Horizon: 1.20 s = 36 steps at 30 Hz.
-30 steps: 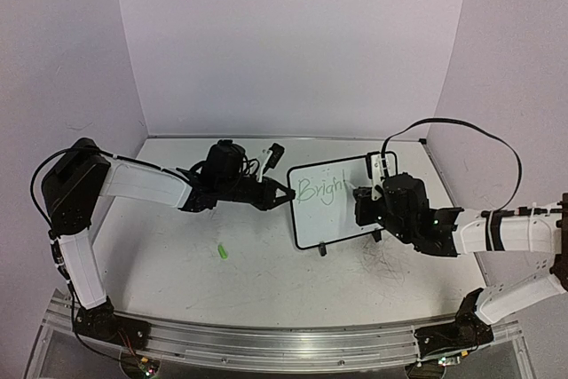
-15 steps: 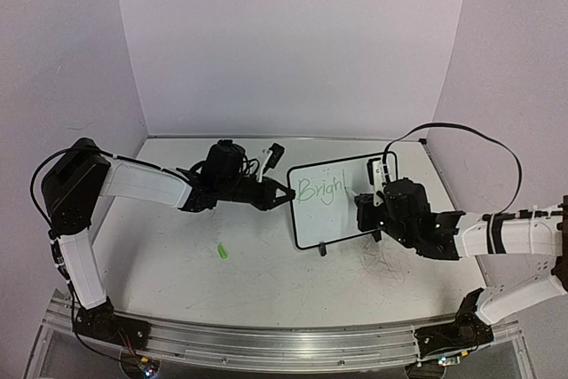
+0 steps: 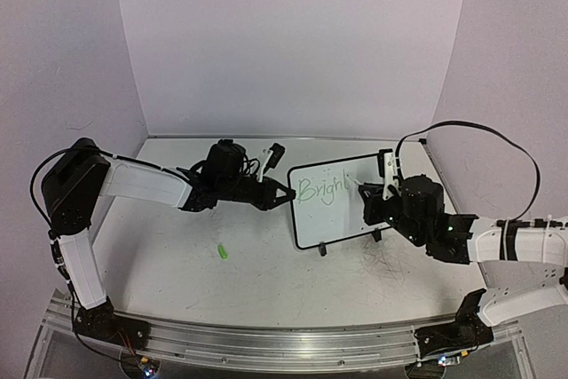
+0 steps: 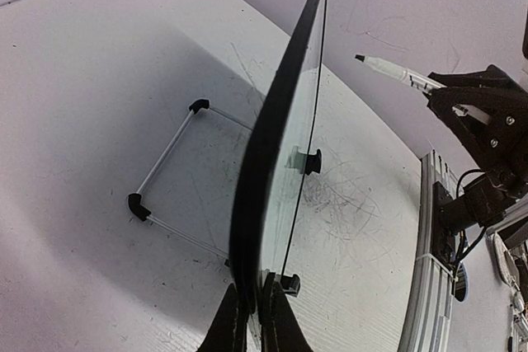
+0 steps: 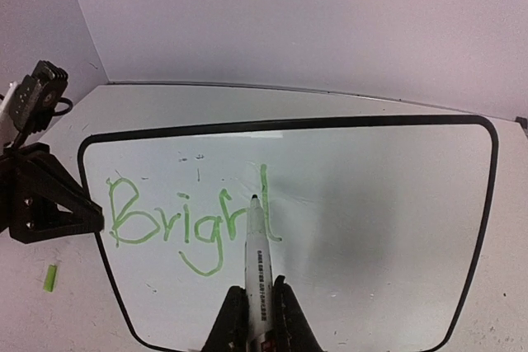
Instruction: Write a sentence on the whiteboard
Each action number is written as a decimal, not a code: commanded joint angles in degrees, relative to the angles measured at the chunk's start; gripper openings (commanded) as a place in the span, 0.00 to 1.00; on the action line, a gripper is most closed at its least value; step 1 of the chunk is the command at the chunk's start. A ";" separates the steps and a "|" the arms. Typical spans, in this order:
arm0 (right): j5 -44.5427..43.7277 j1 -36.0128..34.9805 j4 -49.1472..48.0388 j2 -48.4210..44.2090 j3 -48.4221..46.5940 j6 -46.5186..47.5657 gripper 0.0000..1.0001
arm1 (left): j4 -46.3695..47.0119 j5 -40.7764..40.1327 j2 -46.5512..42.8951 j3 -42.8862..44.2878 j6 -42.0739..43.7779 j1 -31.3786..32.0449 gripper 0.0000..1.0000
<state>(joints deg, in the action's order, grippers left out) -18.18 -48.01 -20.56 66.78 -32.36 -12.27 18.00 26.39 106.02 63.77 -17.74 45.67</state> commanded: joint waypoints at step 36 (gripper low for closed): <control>-3.97 0.28 -3.39 -3.82 1.75 0.57 0.00 | -2.71 -1.83 -1.98 1.81 2.93 0.23 0.00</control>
<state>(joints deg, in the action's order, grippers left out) -23.31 -47.92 -18.86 71.13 -34.28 -12.47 17.87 26.37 105.89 63.77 -17.46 45.71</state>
